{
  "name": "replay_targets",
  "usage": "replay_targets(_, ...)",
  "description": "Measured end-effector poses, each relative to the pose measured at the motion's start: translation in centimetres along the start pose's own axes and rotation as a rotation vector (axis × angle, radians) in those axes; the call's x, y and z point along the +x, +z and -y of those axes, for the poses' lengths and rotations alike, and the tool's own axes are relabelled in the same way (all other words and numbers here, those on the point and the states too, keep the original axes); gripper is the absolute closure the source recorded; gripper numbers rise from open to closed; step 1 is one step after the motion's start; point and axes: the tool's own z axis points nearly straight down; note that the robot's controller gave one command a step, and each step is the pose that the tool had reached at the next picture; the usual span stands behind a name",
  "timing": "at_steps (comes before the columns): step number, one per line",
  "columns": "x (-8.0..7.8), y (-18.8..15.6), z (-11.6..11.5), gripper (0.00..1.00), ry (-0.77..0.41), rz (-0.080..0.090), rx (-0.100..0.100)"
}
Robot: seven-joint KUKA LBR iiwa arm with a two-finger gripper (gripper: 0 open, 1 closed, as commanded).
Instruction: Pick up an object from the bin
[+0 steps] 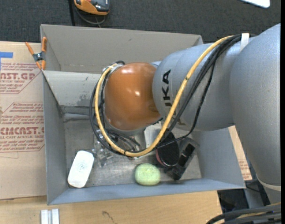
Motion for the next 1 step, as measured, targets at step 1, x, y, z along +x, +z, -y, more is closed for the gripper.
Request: replay_targets(1, -0.94, -6.28, 0.58, 0.00, -0.102, 0.000, -0.001)
